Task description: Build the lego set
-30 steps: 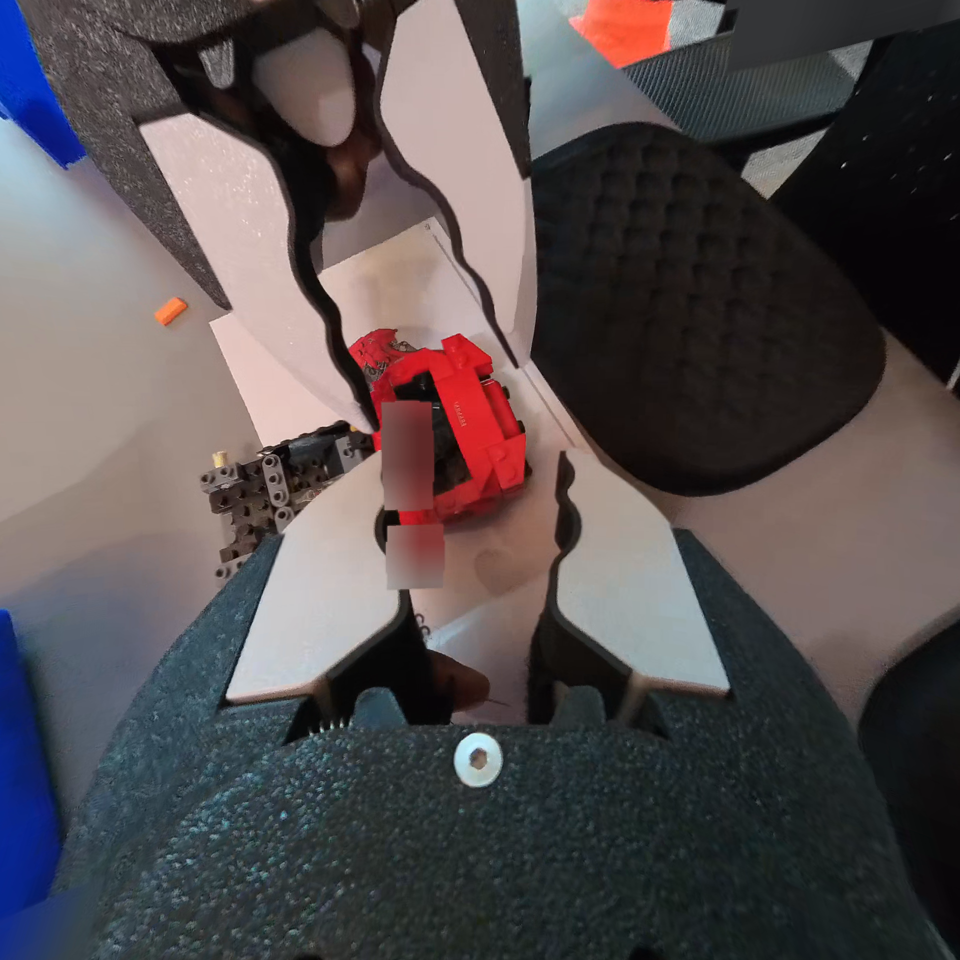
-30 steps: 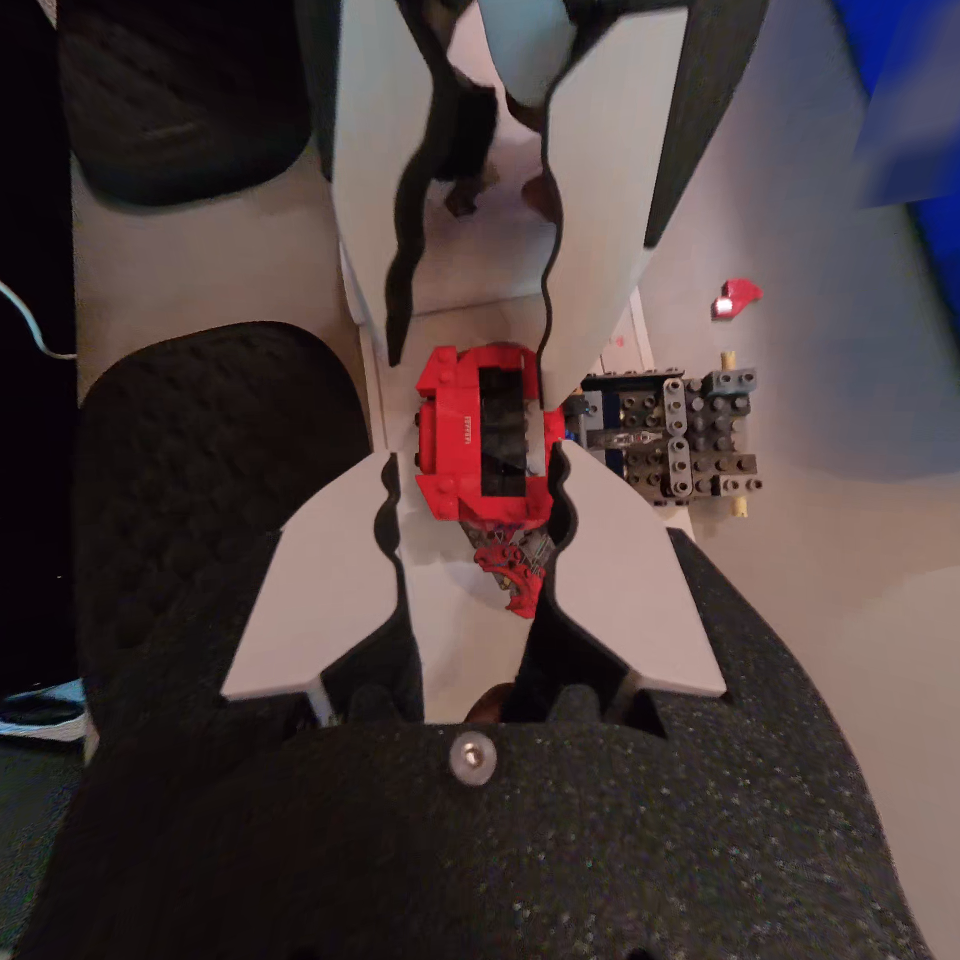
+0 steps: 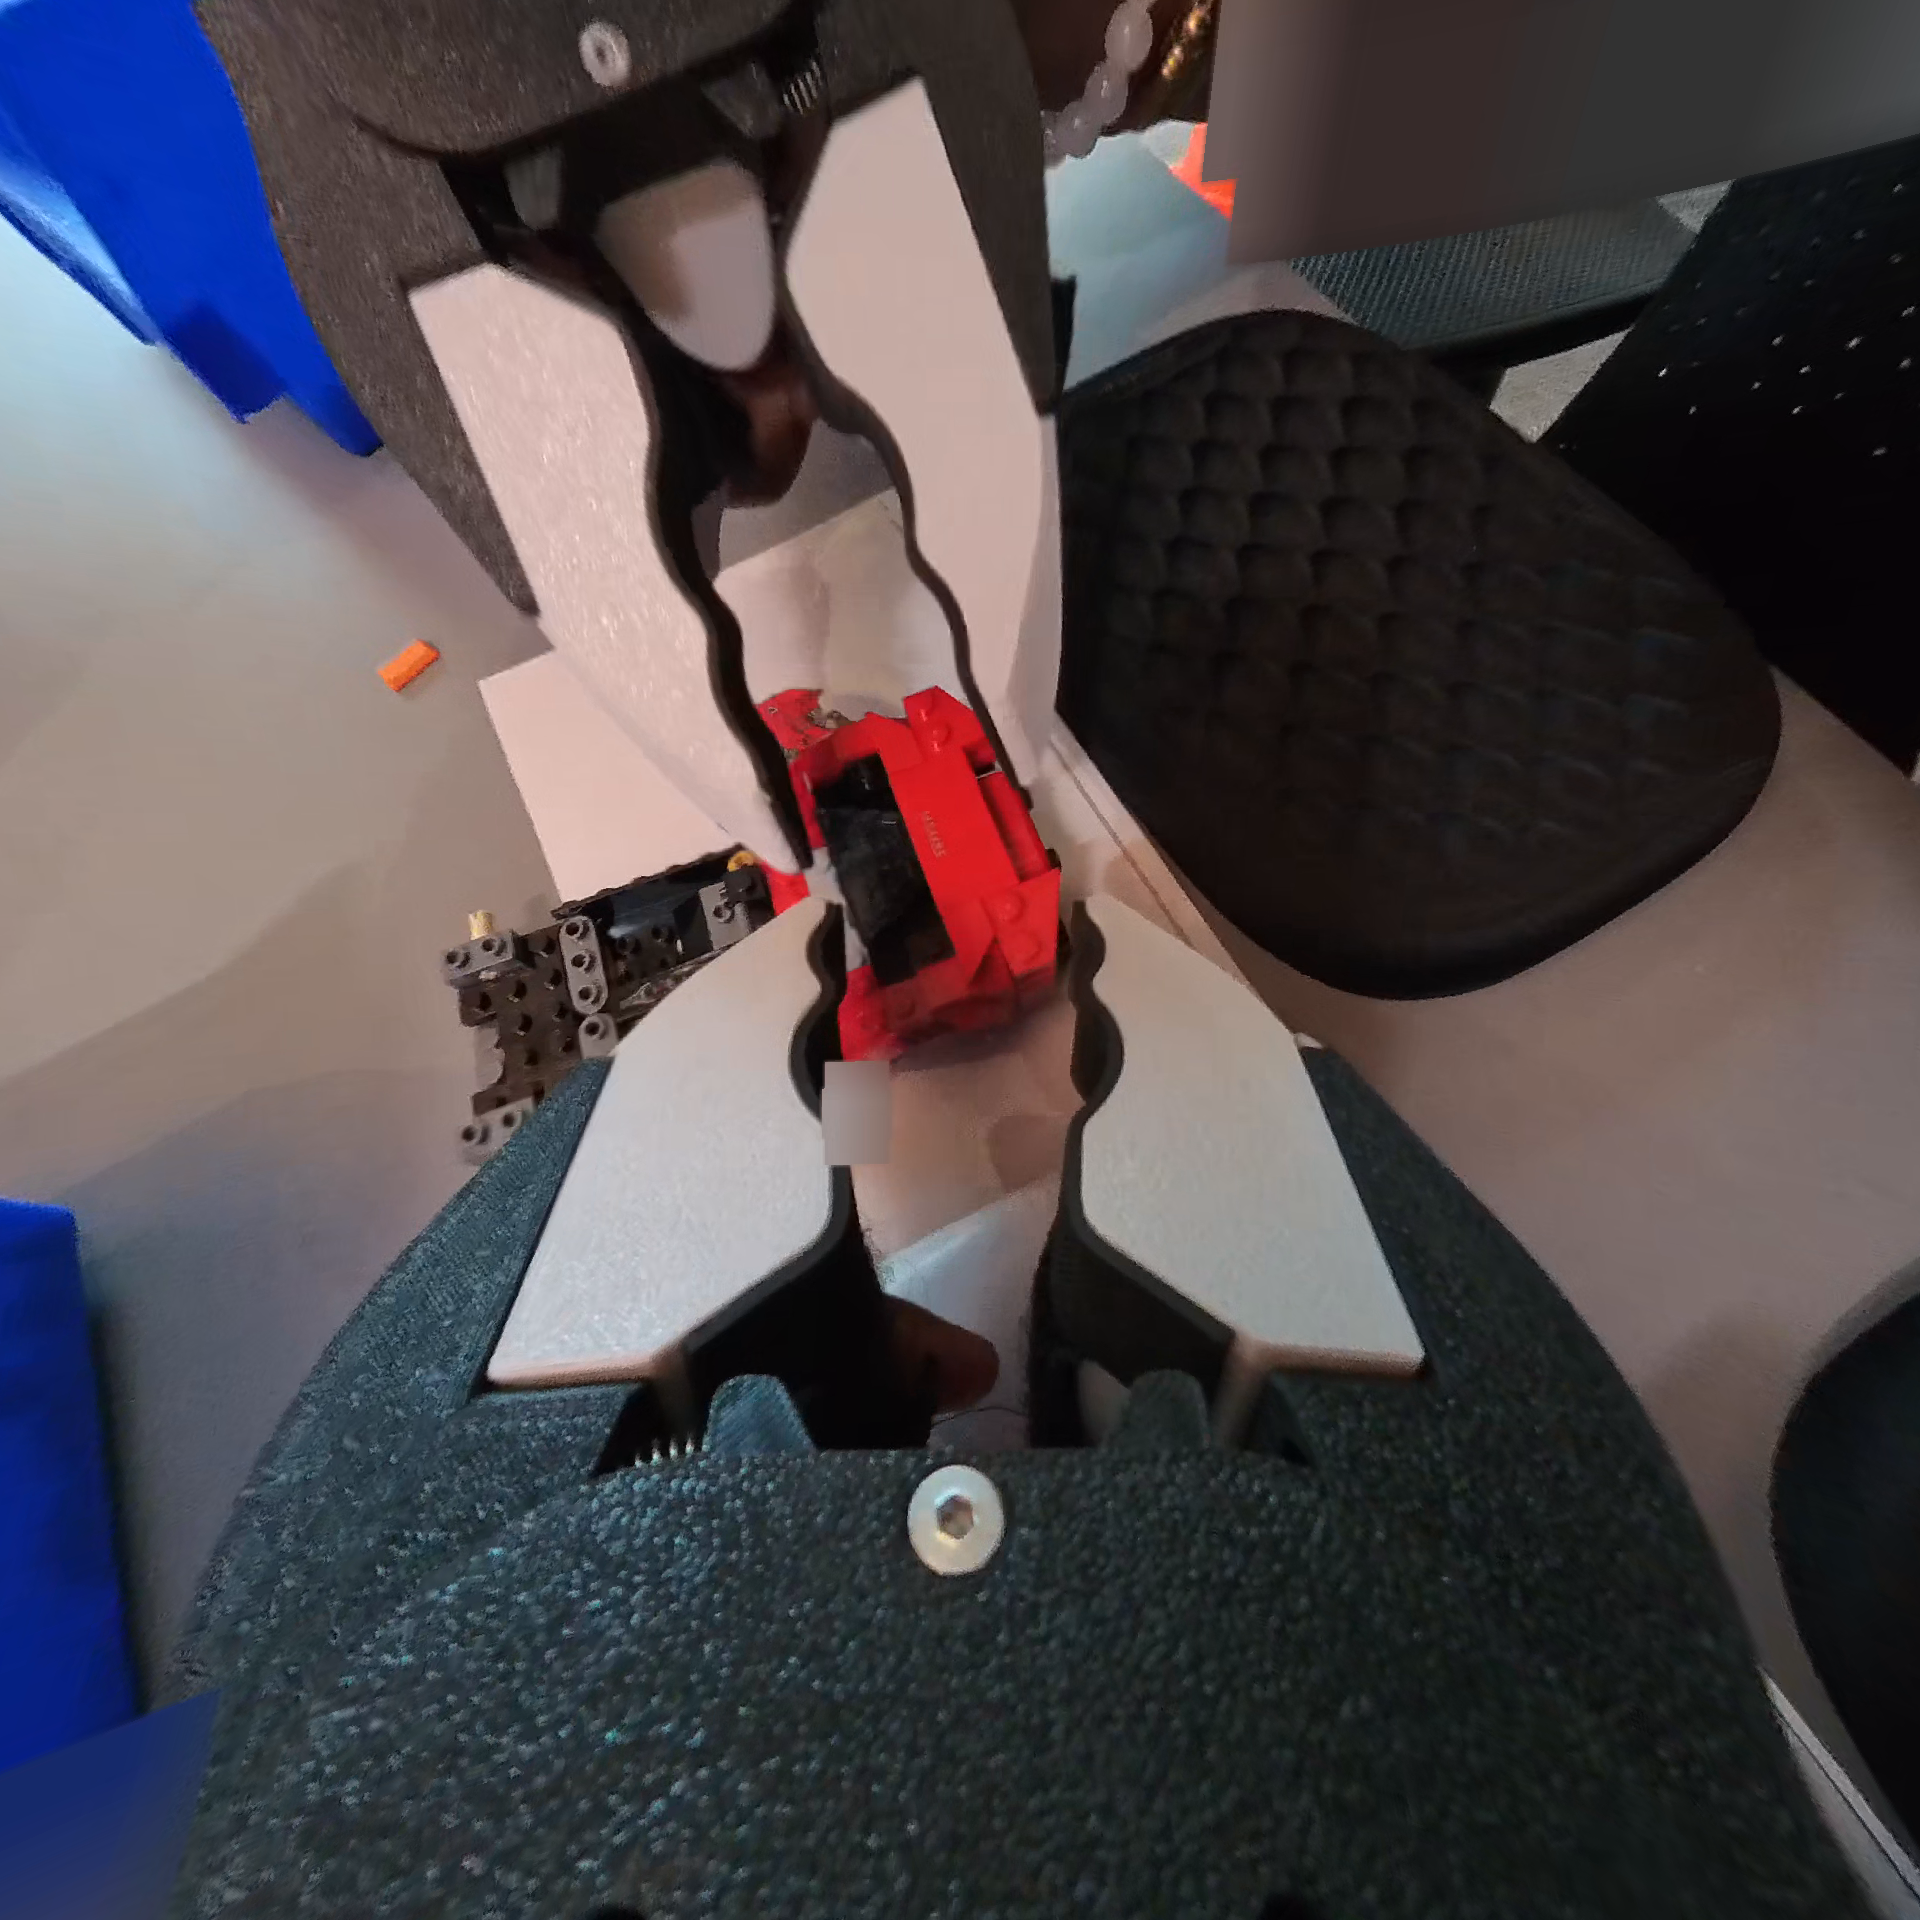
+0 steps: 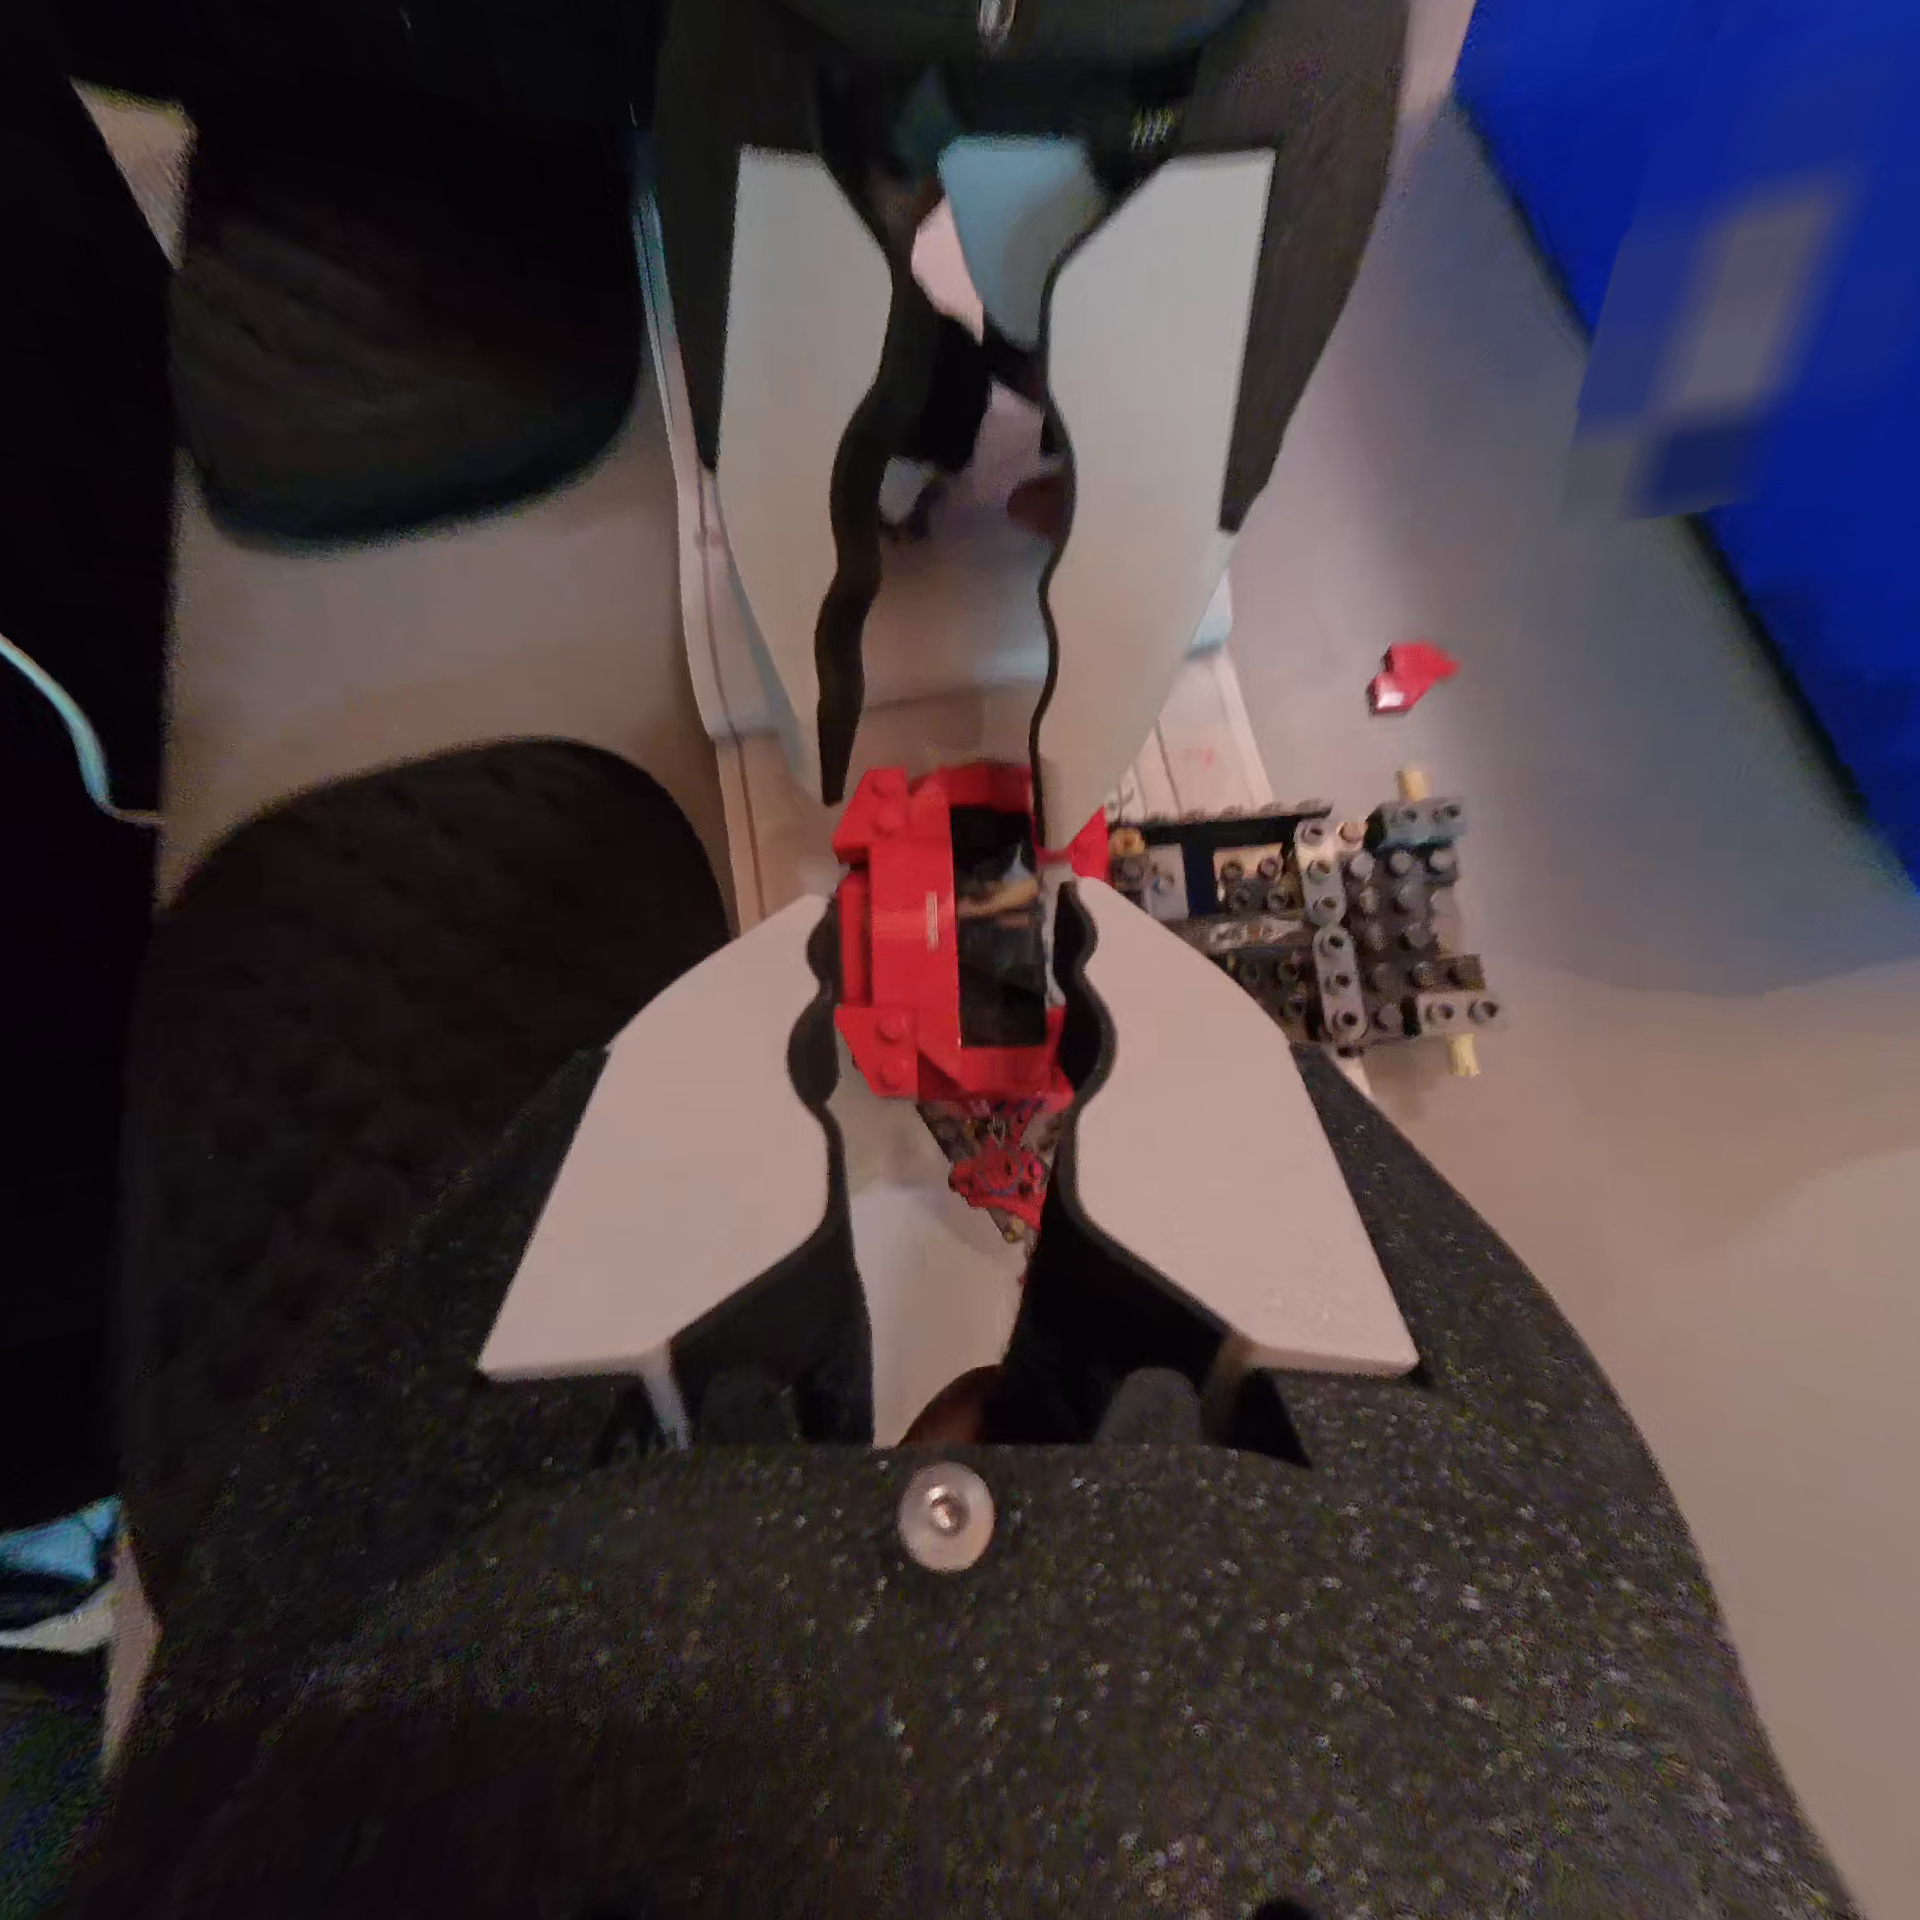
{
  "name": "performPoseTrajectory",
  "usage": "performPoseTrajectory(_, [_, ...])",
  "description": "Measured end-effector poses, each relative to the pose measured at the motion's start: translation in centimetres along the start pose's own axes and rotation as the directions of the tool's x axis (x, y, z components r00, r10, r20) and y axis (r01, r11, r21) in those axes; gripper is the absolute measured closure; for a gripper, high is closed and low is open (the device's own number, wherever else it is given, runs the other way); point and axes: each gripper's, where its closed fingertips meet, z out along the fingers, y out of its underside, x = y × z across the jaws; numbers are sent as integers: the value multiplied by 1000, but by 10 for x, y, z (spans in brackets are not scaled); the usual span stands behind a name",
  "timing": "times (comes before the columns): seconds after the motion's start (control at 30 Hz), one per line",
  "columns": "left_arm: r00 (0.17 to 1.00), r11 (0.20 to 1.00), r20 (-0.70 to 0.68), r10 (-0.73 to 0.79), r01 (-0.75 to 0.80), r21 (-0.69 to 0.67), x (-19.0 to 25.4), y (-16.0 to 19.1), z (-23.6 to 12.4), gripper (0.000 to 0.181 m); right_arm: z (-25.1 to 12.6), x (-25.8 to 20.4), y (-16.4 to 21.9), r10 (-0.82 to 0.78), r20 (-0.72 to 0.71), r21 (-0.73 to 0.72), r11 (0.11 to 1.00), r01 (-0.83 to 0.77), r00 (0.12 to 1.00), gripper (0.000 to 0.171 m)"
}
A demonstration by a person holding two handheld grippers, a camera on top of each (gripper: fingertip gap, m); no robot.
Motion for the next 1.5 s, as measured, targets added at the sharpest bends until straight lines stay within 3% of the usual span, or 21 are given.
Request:
performPoseTrajectory(0.1, [1000,1000,23,-13,13,23,0,-2,-8,143,-7,4,-17,57,13,78,995,-57,998,168])
performPoseTrajectory(0.13, [1000,1000,26,-18,17,19,1,-1,-8,143,-4,5,-14,60,7,56,997,-60,998,171])
performPoseTrajectory(0.37, [1000,1000,7,-25,25,10,7,5,2,128,9,8,0,128,10,0,992,-128,992,171])
performPoseTrajectory(0.77, [1000,1000,12,-17,16,23,6,6,3,130,9,8,1,125,-27,15,992,-124,992,171])
performPoseTrajectory(0.9, [999,1000,29,-17,17,3,4,6,-3,132,4,7,0,55,-47,0,998,-55,997,167])
performPoseTrajectory(1.0, [989,999,144,-38,39,-1,-7,1,-32,135,-16,8,-24,126,2,218,968,-124,992,146])
performPoseTrajectory(1.1, [879,993,465,-103,120,-7,-32,-2,-92,141,-24,16,-21,156,-21,284,948,-144,988,122])
performPoseTrajectory(1.2, [663,971,709,-238,188,151,-32,-13,-157,156,-22,19,-18,163,-30,357,923,-142,986,105])
performPoseTrajectory(1.27, [514,949,799,-312,210,236,-19,-11,-187,177,-24,21,-23,184,-14,425,891,-161,983,103])
performPoseTrajectory(1.33, [426,929,830,-361,242,280,1,1,-197,181,-30,27,-27,202,-25,478,863,-166,979,103])
performPoseTrajectory(1.5, [369,892,835,-407,359,276,39,52,-177,181,-35,35,-21,219,-31,503,847,-174,975,102])
